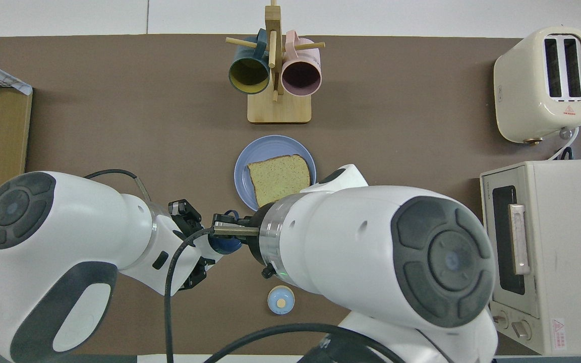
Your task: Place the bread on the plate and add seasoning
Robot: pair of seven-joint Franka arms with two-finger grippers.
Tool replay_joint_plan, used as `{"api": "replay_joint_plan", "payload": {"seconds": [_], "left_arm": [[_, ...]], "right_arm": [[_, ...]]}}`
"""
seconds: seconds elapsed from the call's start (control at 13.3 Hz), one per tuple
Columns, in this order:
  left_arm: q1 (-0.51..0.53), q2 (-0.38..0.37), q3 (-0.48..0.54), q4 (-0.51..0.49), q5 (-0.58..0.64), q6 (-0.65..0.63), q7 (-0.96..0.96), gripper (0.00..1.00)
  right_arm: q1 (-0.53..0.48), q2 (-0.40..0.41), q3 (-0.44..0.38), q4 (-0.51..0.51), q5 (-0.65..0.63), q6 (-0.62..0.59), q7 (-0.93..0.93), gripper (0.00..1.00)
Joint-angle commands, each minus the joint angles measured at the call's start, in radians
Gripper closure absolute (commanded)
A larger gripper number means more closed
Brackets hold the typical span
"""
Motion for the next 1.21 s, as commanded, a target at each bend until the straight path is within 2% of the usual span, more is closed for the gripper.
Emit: {"api": "replay_joint_plan", "payload": {"seconds": [0.0,0.23,0.6,0.68,0.9,1.13], "left_arm": [[-0.006,-0.044,-0.004,-0.043,0.018,0.032,-0.012,1.0],[-0.006,-0.045,-0.004,-0.044,0.017,0.032,-0.012,1.0],[-0.006,-0.048,-0.004,-0.044,0.016,0.03,-0.012,1.0],[-0.006,-0.048,-0.004,-0.044,0.018,0.03,-0.01,1.0],[-0.006,-0.048,-0.004,-0.044,0.018,0.03,-0.01,1.0],[-0.006,-0.048,-0.004,-0.044,0.018,0.03,-0.01,1.0]], "right_arm": [[-0.027,-0.008,0.026,-0.019,-0.009,0.028,-0.012,0.79],[-0.027,-0.006,0.028,-0.015,-0.009,0.028,-0.006,1.0],[-0.043,0.015,0.011,0.017,0.009,0.014,-0.006,1.0],[-0.043,0.014,-0.007,0.021,0.02,0.013,-0.005,1.0],[-0.043,0.005,-0.119,0.029,0.167,-0.01,-0.003,1.0],[-0.043,0.002,-0.133,0.031,0.172,-0.007,-0.023,1.0]]}}
